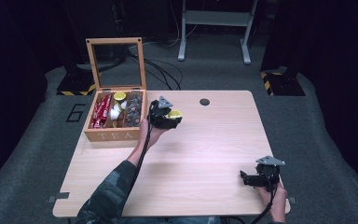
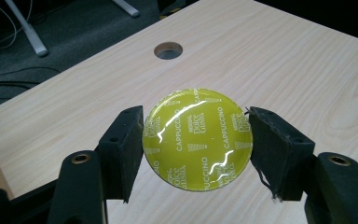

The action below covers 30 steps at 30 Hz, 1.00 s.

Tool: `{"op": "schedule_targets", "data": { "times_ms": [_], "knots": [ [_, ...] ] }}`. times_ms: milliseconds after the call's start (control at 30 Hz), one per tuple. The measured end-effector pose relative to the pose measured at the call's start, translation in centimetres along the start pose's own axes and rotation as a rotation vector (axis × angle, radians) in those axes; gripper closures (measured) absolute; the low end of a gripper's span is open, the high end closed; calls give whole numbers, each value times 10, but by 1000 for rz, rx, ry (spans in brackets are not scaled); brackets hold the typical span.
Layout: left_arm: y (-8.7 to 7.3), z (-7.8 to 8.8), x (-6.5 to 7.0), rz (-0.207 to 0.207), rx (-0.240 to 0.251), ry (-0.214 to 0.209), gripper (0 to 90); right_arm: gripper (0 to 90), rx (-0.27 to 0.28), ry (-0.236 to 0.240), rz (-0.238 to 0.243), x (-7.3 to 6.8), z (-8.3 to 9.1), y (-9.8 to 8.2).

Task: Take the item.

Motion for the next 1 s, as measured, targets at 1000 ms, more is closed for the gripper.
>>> {"op": "schedule_targets", "data": {
  "times_ms": [1000],
  "knots": [
    [-21,-54,16,43,-79,-40,377,9,0,2,2,-1,0,0]
  ]
}}
Point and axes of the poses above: each handheld gripper's, and its own axes: z roughly backward along the jaws, y roughly out of its top, x roughly to its right, the point moved 5 cm from there along -z, roughly forward along the jaws, and after that the axes turned 4 degrees about -x, right-handed, at the moved point
